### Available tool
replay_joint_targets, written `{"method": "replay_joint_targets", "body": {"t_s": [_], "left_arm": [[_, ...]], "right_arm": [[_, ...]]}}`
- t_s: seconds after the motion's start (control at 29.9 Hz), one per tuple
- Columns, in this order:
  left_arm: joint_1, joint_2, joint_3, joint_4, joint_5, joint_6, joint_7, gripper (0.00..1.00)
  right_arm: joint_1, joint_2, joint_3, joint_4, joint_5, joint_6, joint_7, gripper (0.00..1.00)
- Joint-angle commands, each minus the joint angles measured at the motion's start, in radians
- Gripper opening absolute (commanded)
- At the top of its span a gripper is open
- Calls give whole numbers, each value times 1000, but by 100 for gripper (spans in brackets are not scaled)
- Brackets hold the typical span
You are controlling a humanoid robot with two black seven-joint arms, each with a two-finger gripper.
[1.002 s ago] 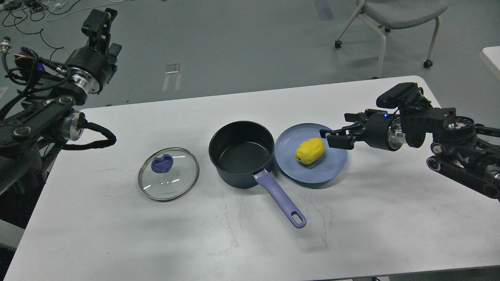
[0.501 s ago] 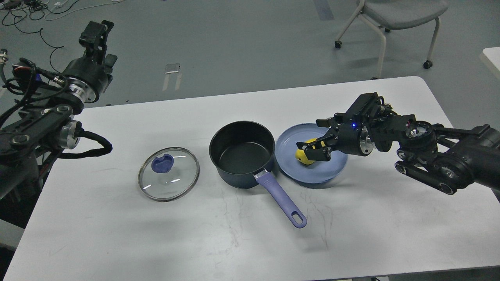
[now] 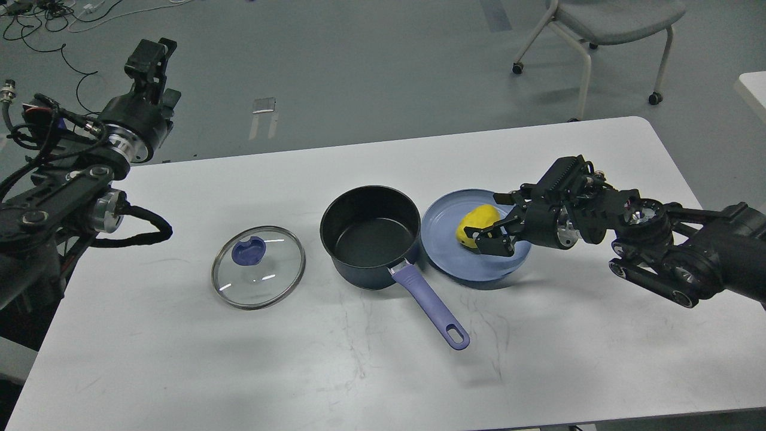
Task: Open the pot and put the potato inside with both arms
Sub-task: 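Lower the right gripper around the yellow potato on the plate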
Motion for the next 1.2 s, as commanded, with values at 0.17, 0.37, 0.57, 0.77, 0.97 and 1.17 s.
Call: {"method": "replay_joint_targets", "body": {"t_s": [0.17, 0.37, 0.57, 0.77, 0.97, 1.17], "left_arm": [[13, 3, 1, 1, 1, 1, -1, 98], [24, 6, 1, 1, 3, 2, -3, 98], [25, 6, 1, 1, 3, 4, -3, 98], [28, 14, 1, 3, 3, 4, -4, 98], [38, 18, 1, 3, 4, 4, -4, 98], [45, 18, 1, 3, 4, 6, -15, 98]], "right_arm": [[-10, 16, -16, -3, 0, -1, 0, 96], [-2, 8, -19, -6, 0, -1, 0, 96], [-13, 13, -20, -4, 2, -1, 0, 93], [-17, 16, -19, -6, 5, -1, 0, 92], [-17, 37, -19, -18, 6, -1, 0, 92], [-19, 43, -20, -26, 8, 1, 0, 60]]}}
